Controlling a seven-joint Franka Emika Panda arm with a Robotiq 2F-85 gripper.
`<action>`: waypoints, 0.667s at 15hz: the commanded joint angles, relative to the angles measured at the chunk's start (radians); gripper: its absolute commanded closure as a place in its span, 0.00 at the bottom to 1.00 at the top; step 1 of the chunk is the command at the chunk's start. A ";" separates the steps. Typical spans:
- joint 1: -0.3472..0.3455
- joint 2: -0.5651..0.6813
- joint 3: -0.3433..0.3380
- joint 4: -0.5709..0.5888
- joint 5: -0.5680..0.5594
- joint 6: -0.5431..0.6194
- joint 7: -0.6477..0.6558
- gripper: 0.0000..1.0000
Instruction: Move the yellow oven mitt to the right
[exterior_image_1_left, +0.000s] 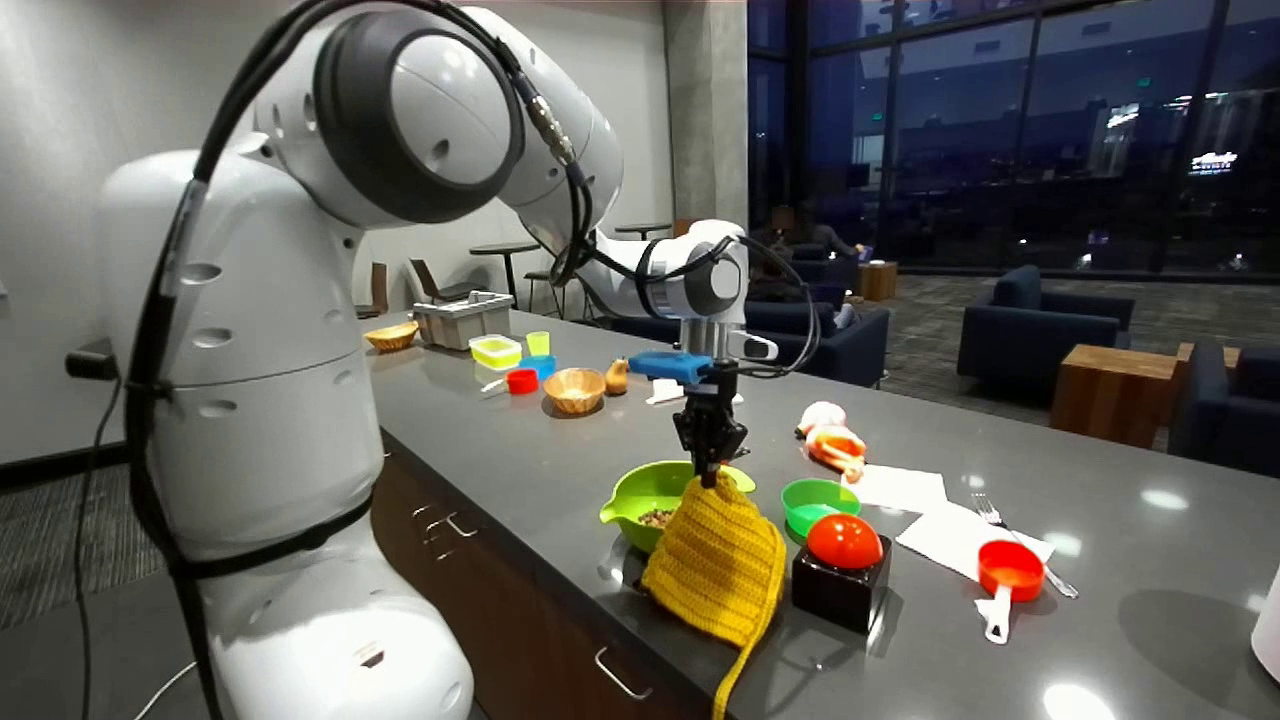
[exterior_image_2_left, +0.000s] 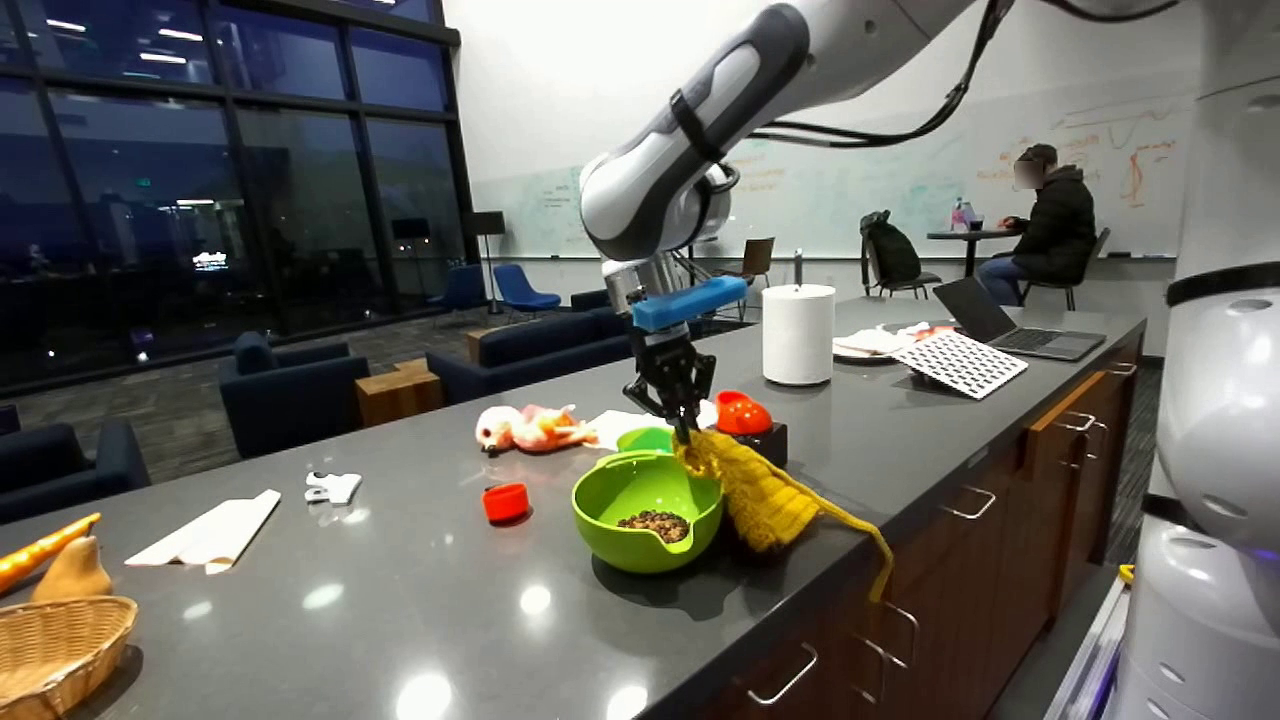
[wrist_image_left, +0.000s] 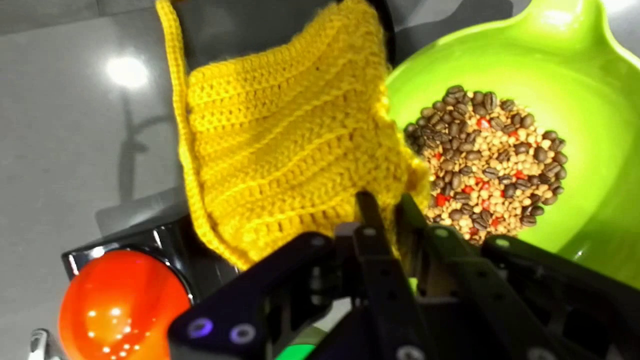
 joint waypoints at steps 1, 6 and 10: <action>0.022 0.085 0.004 0.120 -0.003 -0.026 -0.068 0.56; 0.046 0.085 0.002 0.168 -0.007 -0.052 -0.084 0.22; 0.045 -0.013 -0.005 0.117 0.001 -0.136 0.007 0.01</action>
